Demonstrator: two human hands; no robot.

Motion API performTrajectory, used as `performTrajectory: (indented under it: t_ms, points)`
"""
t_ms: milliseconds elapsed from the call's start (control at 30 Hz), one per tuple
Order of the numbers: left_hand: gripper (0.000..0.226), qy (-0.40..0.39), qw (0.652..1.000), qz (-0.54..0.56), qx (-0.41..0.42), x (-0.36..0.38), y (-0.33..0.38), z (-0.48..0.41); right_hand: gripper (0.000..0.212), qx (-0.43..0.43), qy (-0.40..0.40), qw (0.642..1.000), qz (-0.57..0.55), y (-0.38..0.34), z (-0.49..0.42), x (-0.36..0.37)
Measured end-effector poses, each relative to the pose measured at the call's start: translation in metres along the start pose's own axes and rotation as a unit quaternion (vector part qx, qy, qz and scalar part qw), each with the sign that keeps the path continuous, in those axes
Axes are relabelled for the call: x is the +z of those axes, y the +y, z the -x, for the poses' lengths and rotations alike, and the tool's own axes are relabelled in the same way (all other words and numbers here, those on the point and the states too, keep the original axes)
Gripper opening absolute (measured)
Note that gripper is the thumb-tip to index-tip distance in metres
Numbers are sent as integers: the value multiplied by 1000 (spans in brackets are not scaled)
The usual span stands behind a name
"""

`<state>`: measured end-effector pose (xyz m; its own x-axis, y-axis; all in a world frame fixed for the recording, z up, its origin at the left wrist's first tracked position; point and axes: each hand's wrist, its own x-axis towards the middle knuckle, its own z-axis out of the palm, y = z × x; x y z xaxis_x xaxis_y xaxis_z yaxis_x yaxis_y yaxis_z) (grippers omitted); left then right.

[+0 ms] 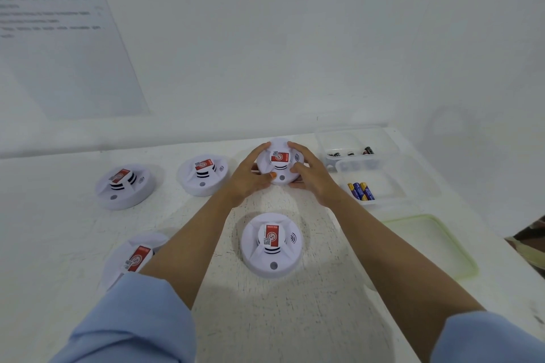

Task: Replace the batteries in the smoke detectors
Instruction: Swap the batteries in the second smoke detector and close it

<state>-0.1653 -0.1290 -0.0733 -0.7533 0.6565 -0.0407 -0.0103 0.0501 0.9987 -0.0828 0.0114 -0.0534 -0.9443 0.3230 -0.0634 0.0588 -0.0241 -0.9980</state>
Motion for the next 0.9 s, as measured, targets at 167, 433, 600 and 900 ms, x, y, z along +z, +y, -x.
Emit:
performTrajectory:
  t_ms: [167,433,600,900]
  points:
    - [59,3,1000,2,-2,0,0,-1,50,1,-6,1000,1,2,-2,-1]
    - [59,2,1000,1,-5,0,1,-1,51,6,-7,1000,0,4,-6,-1]
    - [60,7,1000,-2,-10,0,1,-1,51,6,-10,1000,-4,5,-6,-2]
    - [60,6,1000,-2,-10,1,1,-1,51,6,-13,1000,-2,5,-5,-2]
